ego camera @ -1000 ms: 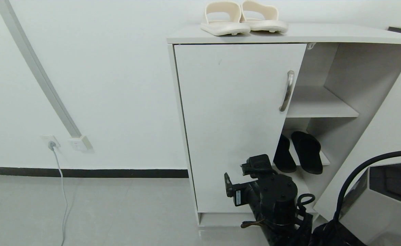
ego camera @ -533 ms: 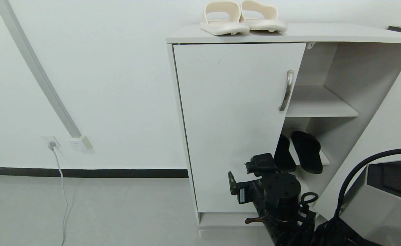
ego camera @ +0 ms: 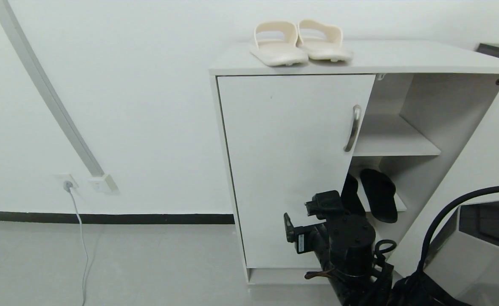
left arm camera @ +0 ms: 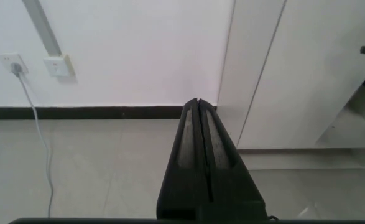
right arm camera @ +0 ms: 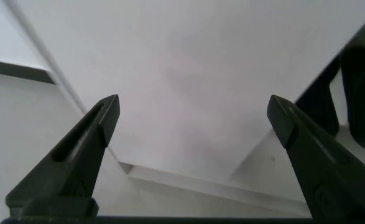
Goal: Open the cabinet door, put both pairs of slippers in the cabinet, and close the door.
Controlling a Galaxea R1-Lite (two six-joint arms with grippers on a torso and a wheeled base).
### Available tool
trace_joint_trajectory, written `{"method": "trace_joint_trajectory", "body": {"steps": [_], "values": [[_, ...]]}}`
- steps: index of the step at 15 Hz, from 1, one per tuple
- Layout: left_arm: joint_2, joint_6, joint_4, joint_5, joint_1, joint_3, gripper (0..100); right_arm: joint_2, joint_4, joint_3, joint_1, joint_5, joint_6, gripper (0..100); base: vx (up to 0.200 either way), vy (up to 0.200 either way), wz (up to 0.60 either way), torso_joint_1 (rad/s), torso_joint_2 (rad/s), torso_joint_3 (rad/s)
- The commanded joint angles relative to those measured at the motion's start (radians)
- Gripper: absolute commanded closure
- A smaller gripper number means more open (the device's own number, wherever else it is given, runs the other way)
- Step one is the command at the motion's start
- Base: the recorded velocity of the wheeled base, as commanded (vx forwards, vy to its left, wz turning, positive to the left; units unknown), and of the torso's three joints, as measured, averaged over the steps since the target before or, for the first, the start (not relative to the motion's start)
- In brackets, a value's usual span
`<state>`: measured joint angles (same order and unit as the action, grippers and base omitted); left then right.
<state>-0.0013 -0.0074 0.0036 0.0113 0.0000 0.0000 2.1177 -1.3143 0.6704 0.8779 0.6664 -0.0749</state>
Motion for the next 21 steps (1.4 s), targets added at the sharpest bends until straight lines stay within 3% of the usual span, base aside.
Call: {"method": "trace_joint_trajectory", "body": {"steps": [1,21], "values": [[0.001,0.0,-0.001,-0.001,0.002,0.0,100,0.001,0.003,0.0,-0.002,-0.001,0.0,0,0.0,0.0,0.0,0.027,-0.49,-0.359],[0.001,0.0,0.001,-0.001,0.002,0.0,100,-0.002,-0.02,-0.012,-0.02,-0.001,0.027,0,0.0,0.0,0.0,0.162,-0.49,-0.33]]}}
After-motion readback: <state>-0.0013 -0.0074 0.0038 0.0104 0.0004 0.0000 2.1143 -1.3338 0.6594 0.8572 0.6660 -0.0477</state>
